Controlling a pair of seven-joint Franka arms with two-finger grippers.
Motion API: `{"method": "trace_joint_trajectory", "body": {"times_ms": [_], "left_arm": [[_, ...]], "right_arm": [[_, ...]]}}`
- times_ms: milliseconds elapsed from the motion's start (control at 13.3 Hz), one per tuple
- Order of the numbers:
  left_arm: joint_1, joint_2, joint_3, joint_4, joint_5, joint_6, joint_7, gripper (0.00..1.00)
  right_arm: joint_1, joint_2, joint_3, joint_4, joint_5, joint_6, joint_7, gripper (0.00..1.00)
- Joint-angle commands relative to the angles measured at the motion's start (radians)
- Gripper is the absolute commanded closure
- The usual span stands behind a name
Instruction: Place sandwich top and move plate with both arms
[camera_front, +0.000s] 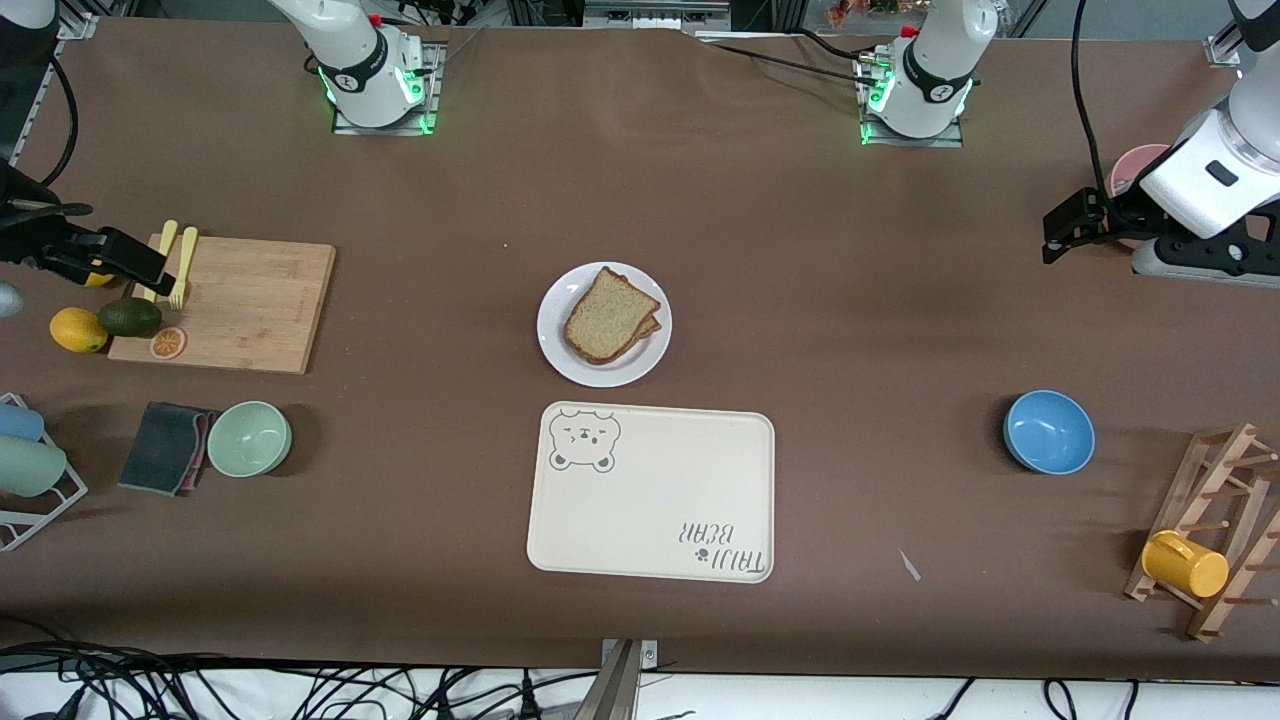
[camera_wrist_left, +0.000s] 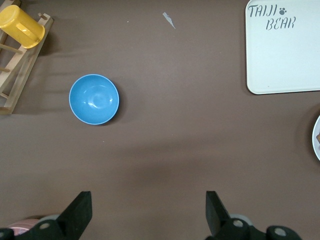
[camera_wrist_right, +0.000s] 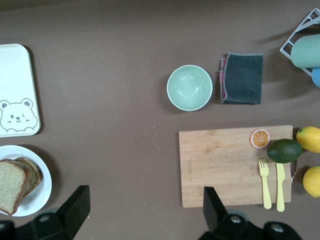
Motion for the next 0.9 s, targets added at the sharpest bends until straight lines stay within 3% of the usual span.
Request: {"method": "trace_joint_trajectory", "body": {"times_ms": [0, 824], "left_arm": [[0.004, -0.010, -0.002, 0.003, -0.025, -0.015, 0.001, 0.00], [0.004, -0.009, -0.002, 0.003, -0.028, -0.015, 0.015, 0.00]], "right_arm": [[-0.005, 0.001, 0.005, 0.011, 0.012, 0.004, -0.008, 0.00], [-0.005, 0.001, 0.005, 0.011, 0.014, 0.004, -0.009, 0.00]]}}
